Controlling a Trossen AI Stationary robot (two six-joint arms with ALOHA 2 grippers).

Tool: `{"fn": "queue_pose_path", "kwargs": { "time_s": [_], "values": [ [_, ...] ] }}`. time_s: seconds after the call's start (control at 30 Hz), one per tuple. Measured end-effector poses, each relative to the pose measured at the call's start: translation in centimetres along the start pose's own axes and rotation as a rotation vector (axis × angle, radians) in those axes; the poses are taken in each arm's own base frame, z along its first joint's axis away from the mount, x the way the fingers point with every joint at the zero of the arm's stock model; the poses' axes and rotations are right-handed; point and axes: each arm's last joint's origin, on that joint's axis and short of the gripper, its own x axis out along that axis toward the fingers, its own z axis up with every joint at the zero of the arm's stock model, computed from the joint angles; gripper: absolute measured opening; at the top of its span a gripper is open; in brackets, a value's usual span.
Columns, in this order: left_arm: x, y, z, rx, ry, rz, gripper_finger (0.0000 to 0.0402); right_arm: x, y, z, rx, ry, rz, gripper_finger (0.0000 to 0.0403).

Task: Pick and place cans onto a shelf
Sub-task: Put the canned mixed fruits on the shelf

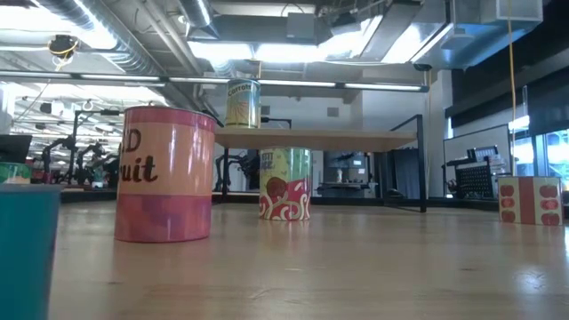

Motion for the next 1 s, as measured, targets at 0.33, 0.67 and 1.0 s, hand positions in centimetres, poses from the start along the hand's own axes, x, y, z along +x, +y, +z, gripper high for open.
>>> {"fn": "queue_pose_path", "kwargs": {
  "time_s": [0.33,0.67,1.0],
  "values": [
    [0.4,-0.7,0.8,-0.042,-0.040,-0.053,0.0016,-3.0,0.9,-0.9,0.082,0.017,-0.006,0.0053],
    [0.6,-0.6,1.3,-0.077,-0.077,-0.054,0.0047,-6.0,2.2,-1.5,0.136,-0.022,0.005,0.0053],
    [3.1,-2.0,3.1,0.109,-0.122,-0.045,0.0054,-8.4,3.0,-3.2,0.197,0.041,0.033,0.0053]
  ]
}}
